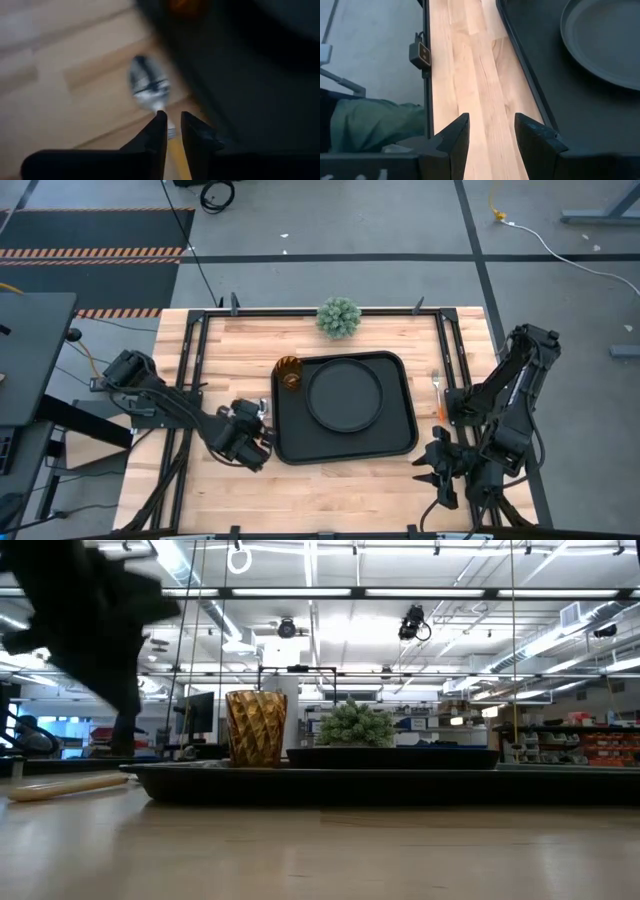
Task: Pick and place plate/cup/fork/spoon on tray
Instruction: Put the orange spoon on the black serving tray to the left of the black plate
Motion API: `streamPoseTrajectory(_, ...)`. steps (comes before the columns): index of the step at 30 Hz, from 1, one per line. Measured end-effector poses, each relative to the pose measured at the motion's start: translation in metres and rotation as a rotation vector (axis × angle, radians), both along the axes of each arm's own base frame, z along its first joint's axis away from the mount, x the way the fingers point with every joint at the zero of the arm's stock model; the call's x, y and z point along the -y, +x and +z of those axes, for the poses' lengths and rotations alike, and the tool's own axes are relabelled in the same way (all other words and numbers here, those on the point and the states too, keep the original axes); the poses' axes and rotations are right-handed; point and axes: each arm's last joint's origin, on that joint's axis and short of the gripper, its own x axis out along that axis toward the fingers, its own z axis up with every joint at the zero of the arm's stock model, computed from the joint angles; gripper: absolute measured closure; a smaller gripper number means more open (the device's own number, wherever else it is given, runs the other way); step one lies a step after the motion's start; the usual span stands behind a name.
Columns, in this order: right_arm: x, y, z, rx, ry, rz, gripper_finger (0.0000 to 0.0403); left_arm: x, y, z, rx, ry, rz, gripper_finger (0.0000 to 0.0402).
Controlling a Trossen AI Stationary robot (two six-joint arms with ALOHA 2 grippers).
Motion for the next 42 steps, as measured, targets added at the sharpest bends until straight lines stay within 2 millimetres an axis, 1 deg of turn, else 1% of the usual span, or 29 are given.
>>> streamPoseTrajectory(3,-0.002,0.000,-0.003,-0.010,-0.010,-0.001,0.0239,-0.007,-0.003,-0.027,-0.010,-0.086,0.041,0.0322)
streamPoseTrajectory(6,0.000,-0.001,-0.004,-0.025,-0.008,-0.023,0.0239,-0.013,-0.007,-0.053,0.000,-0.165,0.057,0.0290)
streamPoseTrajectory(8,0.003,-0.003,-0.003,-0.038,-0.014,-0.038,0.0239,-0.017,-0.007,-0.061,0.041,-0.167,0.065,0.0263)
streamPoseTrajectory(11,0.007,-0.005,-0.002,-0.050,-0.009,-0.067,0.0239,-0.020,-0.008,-0.064,0.054,-0.131,0.071,0.0216)
streamPoseTrajectory(14,0.008,-0.006,-0.002,-0.053,-0.003,-0.078,0.0239,-0.020,-0.005,-0.060,0.069,-0.079,0.042,0.0175)
streamPoseTrajectory(18,0.008,-0.006,-0.002,-0.053,-0.004,-0.078,0.0239,-0.021,0.003,-0.056,0.077,-0.078,0.002,0.0143)
streamPoseTrajectory(22,0.008,-0.006,-0.002,-0.053,-0.010,-0.073,0.0239,-0.021,0.007,-0.055,0.098,-0.086,-0.010,0.0137)
streamPoseTrajectory(30,0.008,-0.005,-0.002,-0.054,-0.010,-0.074,0.0239,-0.020,0.011,-0.055,0.139,-0.092,-0.010,0.0151)
streamPoseTrajectory(32,0.008,-0.005,-0.002,-0.052,-0.010,-0.075,0.0239,-0.020,0.010,-0.059,0.118,-0.078,-0.008,0.0154)
streamPoseTrajectory(38,0.008,-0.005,-0.002,-0.051,-0.002,-0.085,0.0239,-0.025,0.013,-0.078,0.047,-0.028,0.031,0.0159)
streamPoseTrajectory(42,0.008,-0.005,-0.002,-0.055,0.010,-0.094,0.0239,-0.027,0.015,-0.082,0.060,0.003,0.057,0.0159)
